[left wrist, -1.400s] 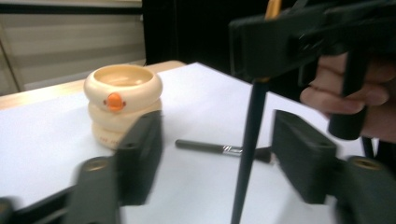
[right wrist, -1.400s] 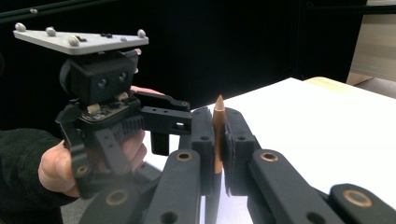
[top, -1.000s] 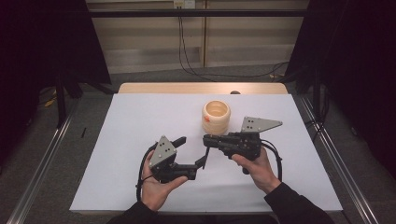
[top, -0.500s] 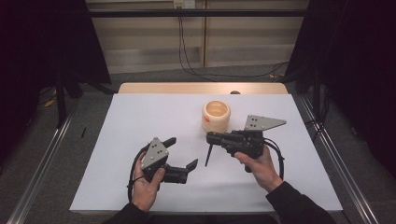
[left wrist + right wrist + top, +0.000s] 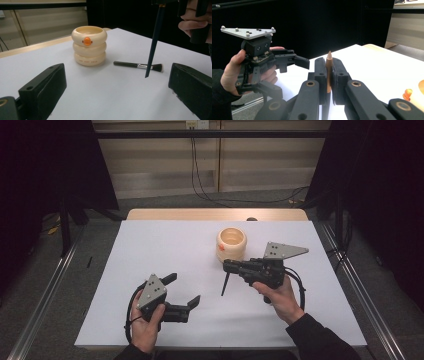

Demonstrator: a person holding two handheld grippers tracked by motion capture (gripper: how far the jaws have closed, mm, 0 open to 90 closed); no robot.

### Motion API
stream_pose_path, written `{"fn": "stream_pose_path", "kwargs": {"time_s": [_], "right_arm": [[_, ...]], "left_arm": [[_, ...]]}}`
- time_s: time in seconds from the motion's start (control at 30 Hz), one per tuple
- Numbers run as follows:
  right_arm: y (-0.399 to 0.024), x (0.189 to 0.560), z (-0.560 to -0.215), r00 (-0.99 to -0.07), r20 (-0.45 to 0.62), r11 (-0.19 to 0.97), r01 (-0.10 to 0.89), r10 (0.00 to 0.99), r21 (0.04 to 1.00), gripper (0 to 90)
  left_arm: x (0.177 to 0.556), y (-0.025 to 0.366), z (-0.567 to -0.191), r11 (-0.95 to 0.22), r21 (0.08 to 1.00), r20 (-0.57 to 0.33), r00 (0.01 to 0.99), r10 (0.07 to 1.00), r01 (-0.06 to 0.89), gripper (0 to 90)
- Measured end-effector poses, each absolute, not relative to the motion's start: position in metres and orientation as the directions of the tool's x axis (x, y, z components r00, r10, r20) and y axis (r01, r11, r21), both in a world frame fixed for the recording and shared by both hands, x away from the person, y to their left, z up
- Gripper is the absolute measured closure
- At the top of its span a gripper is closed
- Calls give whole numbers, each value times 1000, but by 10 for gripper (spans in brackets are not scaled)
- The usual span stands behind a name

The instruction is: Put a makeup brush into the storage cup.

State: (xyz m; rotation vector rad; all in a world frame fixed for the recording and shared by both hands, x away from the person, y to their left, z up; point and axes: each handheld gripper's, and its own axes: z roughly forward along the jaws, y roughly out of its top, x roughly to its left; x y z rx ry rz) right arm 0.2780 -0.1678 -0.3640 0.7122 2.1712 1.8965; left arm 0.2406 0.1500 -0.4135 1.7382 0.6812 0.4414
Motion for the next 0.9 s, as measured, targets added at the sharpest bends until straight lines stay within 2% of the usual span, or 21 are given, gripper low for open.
{"fn": "stream_pose_path", "kwargs": {"time_s": [0.37, 0.43, 0.5, 0.63, 0.8, 0.9], "right_arm": [[-173, 283, -363, -861, 168, 77, 232, 480, 970, 850], [-174, 285, -363, -858, 166, 78, 232, 486, 970, 850], [-177, 287, -360, -856, 162, 74, 226, 490, 971, 851], [-184, 291, -357, -847, 159, 66, 222, 508, 973, 850], [-188, 298, -357, -836, 158, 71, 228, 525, 971, 850], [-191, 303, -354, -831, 150, 70, 221, 535, 973, 851]], "left_arm": [[232, 168, -425, -187, 960, -51, 790, 611, 207, 15], [230, 170, -429, -211, 958, -22, 784, 620, 194, 8], [233, 171, -432, -184, 957, -66, 784, 617, 226, 14], [232, 172, -433, -193, 956, -52, 773, 633, 222, 12], [233, 177, -432, -156, 954, -96, 751, 653, 257, 8], [233, 180, -433, -157, 954, -91, 745, 661, 255, 10]]}}
